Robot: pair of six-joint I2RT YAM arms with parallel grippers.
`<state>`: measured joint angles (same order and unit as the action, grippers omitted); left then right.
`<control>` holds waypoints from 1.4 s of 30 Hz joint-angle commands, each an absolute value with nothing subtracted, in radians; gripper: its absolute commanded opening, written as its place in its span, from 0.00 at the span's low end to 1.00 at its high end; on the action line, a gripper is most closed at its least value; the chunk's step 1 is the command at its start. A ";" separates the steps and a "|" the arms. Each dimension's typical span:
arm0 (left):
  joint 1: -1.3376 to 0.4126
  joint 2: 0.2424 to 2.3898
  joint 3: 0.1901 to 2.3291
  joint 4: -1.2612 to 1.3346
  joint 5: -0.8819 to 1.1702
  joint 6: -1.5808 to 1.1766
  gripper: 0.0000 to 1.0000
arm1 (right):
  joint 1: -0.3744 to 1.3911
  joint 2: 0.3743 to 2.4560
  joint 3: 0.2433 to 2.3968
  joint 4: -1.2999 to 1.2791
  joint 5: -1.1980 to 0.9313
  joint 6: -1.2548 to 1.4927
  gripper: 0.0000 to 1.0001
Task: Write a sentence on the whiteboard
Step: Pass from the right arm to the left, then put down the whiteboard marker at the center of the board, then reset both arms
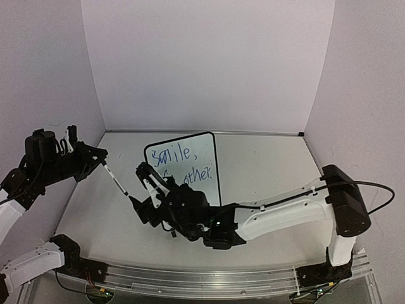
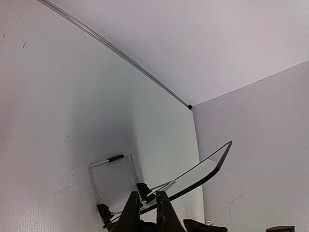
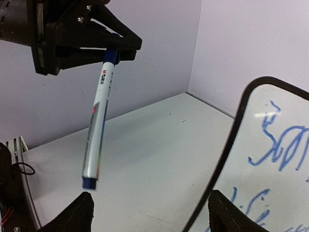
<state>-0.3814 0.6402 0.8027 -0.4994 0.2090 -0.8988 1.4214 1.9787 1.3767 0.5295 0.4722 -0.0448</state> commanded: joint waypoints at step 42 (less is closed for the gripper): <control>-0.334 1.635 1.130 -0.515 -0.075 -0.324 0.85 | 0.340 1.155 0.689 -0.158 0.097 0.312 0.98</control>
